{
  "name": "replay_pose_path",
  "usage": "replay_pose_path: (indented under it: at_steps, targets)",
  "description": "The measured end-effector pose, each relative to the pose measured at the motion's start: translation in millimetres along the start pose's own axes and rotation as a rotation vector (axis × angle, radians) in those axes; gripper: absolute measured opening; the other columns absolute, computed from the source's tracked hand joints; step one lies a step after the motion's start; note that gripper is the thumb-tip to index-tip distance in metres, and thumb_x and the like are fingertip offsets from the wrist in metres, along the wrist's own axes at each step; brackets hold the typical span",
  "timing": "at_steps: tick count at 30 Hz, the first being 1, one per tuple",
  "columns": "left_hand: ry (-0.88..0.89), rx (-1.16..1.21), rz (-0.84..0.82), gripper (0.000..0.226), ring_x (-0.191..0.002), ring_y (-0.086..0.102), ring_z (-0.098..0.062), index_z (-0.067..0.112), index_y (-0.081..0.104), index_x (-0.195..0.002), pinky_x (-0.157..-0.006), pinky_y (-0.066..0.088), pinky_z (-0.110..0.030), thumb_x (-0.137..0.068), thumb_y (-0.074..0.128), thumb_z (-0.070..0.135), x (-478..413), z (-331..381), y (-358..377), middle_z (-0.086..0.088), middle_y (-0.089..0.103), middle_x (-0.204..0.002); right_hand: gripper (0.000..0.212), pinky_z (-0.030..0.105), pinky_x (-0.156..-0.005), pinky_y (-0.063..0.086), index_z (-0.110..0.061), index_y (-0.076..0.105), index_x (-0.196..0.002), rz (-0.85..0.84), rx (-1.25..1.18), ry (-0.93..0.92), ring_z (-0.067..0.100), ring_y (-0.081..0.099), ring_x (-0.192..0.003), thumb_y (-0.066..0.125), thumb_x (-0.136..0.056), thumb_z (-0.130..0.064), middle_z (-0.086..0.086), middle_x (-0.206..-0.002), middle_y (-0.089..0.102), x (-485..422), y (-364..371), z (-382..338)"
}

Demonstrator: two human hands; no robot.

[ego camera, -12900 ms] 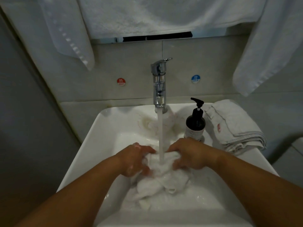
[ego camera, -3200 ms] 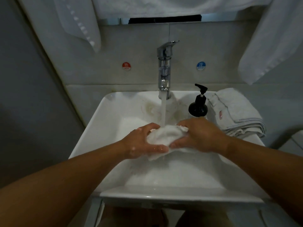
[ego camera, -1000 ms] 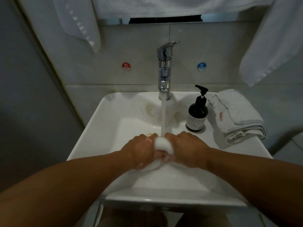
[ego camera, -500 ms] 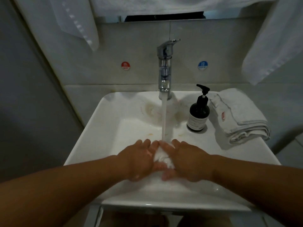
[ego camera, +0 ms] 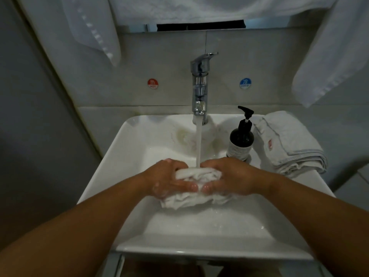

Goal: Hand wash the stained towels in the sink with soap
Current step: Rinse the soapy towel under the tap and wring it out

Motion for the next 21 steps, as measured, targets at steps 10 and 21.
replay_pose_path:
  at_steps: [10, 21]
  targets:
    - [0.127, 0.221, 0.356, 0.031, -0.065, 0.059, 0.000, 0.035, 0.070, -0.077, -0.063, 0.046, -0.020, -0.096, 0.054, 0.052, 12.9, 26.4, -49.5, 0.012, 0.069, -0.074, 0.026, 0.016, -0.071, 0.047, -0.041, 0.064, -0.124, 0.151, 0.043, -0.050, -0.002, 0.063, -0.084, 0.062, -0.098, -0.045, -0.019, -0.094, 0.068, 6.5, -35.1, -21.3]
    - [0.173, 0.699, 0.291, 0.059, -0.102, 0.071, -0.016, 0.028, 0.069, -0.116, -0.082, 0.059, -0.030, -0.064, 0.095, 0.031, 22.9, 27.7, -63.9, 0.003, 0.073, -0.110, 0.020, 0.025, -0.078, 0.052, -0.031, 0.071, -0.104, 0.703, -0.305, -0.120, 0.002, 0.066, -0.089, 0.051, -0.105, -0.035, -0.012, -0.093, 0.071, 19.9, -94.7, -39.3]
Point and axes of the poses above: each hand's wrist, its own x-axis away from the middle knuckle, its own y-axis out of the palm, z = x × y, the point moved 9 cm from there along -x, towards the middle knuckle
